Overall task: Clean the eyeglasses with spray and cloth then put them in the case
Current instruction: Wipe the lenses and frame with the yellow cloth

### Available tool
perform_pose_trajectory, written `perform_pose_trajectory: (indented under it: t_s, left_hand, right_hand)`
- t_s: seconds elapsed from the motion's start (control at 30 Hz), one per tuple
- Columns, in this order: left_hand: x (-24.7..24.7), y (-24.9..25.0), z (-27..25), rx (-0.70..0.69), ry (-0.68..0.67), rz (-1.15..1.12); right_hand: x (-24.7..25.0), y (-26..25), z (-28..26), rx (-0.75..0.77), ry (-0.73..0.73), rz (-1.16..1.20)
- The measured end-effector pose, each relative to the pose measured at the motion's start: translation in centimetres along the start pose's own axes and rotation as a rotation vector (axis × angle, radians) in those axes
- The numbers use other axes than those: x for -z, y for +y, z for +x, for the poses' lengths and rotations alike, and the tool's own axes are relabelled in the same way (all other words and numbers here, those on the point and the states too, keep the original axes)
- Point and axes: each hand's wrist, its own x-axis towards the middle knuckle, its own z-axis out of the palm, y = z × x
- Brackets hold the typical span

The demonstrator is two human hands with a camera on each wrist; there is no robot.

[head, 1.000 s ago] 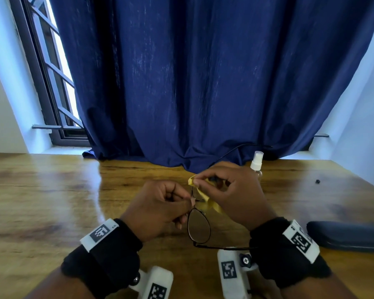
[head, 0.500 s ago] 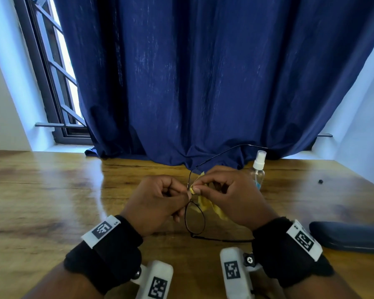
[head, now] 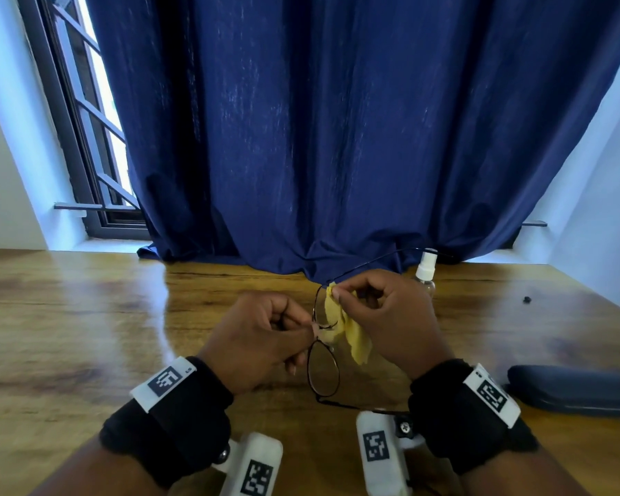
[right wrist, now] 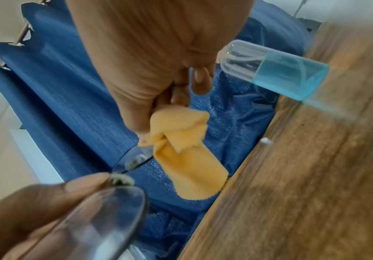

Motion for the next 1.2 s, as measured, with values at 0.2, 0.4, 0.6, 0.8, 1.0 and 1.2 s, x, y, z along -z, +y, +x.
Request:
perform_pose_trajectory:
  t_s: [0.2,0.4,0.6,0.8,1.0,1.2]
  left_hand:
    - [-0.1,0.0,0.0,-0.008,0.018,-0.01]
    - [0.3,0.0,0.2,-0.002,0.052,-0.017]
    - [-0.2,0.3,-0.1,-0.02,0.008,-0.033]
    - [0.3,0.1,0.1,-0.025,0.064,-0.048]
    - [-0.1,0.0,0.1,-0.023,0.003,-0.041]
    - [0.1,0.1,0.2,-0.047,0.053,-0.086]
  right_hand:
    - [-0.5,-0.9,-0.1,0.08,-0.049,0.126]
    - [0.5,0.0,0.3,0.085,-0.199,-0.017]
    - [-0.1,-0.4,0.2,0.102,0.03,0.021]
    - [0.3,-1.1,0.0,0.125,-0.199,0.118]
    - [0.8,-0.1,0.4,0.138,0.008,-0.023]
    - [0.6,0.1,0.4,0.187,0.074,-0.086]
